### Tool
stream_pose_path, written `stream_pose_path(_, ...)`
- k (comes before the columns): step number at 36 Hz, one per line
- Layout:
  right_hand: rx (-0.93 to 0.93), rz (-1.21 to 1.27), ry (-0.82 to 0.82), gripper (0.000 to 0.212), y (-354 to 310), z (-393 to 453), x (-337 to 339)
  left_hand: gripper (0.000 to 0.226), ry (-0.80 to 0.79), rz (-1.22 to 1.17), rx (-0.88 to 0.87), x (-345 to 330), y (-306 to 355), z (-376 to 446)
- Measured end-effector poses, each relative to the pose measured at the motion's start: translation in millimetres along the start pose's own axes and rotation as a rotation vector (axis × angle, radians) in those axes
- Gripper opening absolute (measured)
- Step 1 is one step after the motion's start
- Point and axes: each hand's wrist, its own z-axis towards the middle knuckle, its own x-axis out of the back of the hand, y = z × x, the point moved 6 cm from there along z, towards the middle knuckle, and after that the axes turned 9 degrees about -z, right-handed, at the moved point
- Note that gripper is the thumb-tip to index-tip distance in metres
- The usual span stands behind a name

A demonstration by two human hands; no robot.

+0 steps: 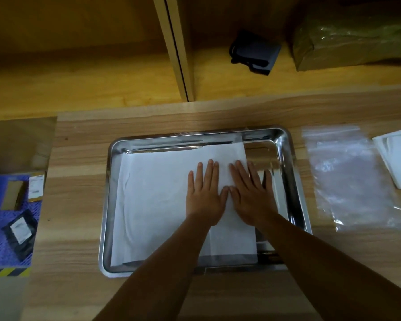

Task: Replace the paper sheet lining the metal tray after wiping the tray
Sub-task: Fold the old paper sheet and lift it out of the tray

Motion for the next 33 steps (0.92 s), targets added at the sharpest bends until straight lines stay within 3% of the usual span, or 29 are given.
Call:
stream_pose_path(14, 0.009, 0.129, 0.052, 0.065, 2, 26, 21, 0.067, 0.09, -0.039, -0.008, 20, 5, 9)
stream_pose_path(33, 0.002, 0.035, -0.007, 0.067, 6, 51, 21, 0.072, -0.002, -0.057, 0.057, 18, -12, 15)
